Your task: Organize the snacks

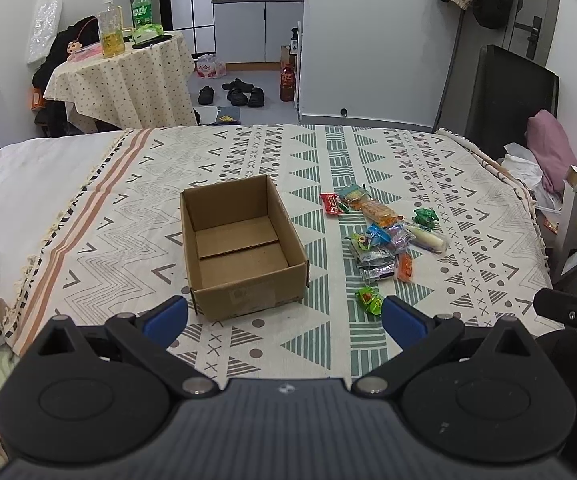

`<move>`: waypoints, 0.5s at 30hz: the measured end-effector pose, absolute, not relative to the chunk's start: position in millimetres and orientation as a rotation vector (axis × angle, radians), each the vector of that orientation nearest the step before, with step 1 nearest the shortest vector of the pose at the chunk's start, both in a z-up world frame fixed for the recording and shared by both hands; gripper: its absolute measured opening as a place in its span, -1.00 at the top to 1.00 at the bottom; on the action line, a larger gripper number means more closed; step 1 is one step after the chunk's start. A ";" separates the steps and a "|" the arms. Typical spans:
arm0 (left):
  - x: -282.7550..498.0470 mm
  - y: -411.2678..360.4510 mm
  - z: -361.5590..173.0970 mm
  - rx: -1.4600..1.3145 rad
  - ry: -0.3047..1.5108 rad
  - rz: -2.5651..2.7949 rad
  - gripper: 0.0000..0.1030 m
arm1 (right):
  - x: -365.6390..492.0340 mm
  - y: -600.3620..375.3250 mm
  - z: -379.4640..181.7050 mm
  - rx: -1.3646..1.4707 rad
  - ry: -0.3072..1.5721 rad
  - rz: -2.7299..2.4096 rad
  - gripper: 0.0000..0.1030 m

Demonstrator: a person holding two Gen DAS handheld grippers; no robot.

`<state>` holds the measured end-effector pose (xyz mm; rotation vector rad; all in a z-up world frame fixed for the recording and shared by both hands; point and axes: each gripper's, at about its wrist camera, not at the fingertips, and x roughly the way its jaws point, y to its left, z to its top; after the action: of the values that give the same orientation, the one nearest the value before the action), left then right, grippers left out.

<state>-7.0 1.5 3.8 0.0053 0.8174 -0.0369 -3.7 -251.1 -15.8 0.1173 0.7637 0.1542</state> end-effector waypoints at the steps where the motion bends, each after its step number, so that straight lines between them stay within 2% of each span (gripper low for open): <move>1: -8.1 2.3 4.3 0.004 0.817 -0.037 -0.99 | -4.1 -251.3 -14.9 0.121 0.761 0.152 -1.00; 15: -13.3 2.0 7.0 0.008 0.819 -0.035 -0.99 | -8.8 -248.5 -11.8 0.117 0.758 0.153 -1.00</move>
<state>-13.3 2.0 7.0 0.0083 0.8194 -0.0350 -8.8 -248.5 -11.8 0.1167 0.7580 0.1531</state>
